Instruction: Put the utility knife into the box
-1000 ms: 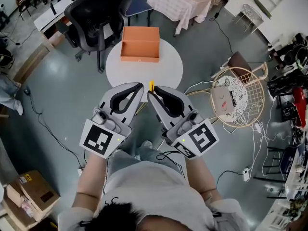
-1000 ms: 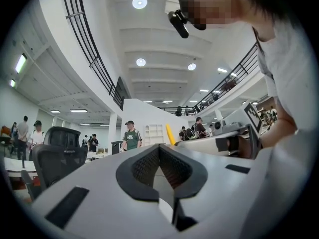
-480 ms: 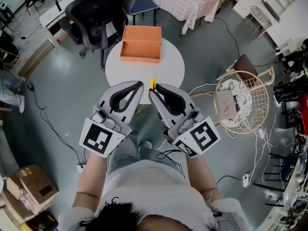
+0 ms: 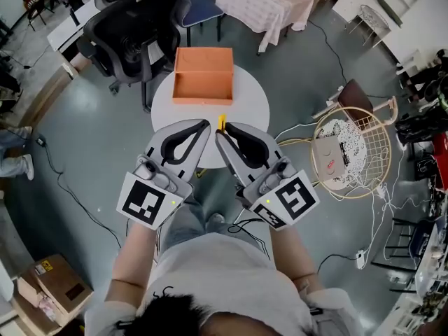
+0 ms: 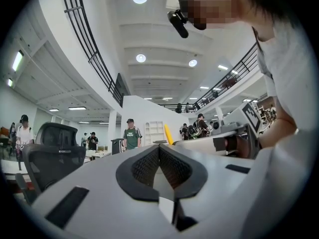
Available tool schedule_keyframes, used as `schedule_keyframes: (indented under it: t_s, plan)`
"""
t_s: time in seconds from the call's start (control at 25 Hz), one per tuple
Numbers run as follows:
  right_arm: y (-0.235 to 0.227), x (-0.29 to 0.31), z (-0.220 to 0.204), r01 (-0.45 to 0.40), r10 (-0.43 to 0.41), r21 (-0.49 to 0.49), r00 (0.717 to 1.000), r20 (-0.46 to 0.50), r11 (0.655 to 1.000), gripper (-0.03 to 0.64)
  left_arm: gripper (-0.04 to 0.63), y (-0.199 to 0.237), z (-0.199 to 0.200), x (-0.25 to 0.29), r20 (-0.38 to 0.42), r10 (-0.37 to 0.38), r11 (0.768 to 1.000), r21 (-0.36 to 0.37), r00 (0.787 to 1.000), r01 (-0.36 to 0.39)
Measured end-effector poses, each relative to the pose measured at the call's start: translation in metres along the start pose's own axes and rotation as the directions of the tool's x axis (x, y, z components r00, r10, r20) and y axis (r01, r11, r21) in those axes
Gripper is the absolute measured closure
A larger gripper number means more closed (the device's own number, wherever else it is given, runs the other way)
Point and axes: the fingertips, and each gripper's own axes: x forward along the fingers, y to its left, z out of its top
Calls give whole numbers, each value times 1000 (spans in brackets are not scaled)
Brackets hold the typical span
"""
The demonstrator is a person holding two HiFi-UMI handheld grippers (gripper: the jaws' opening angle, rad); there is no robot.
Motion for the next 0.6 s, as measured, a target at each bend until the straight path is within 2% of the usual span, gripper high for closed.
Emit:
schedule_keyframes:
  t_s: [0.6]
  plan:
    - [-50,99,-9,118,-118,3,993,-18,993,549,586,106,-18,38,1,-108,994,-30,994,108]
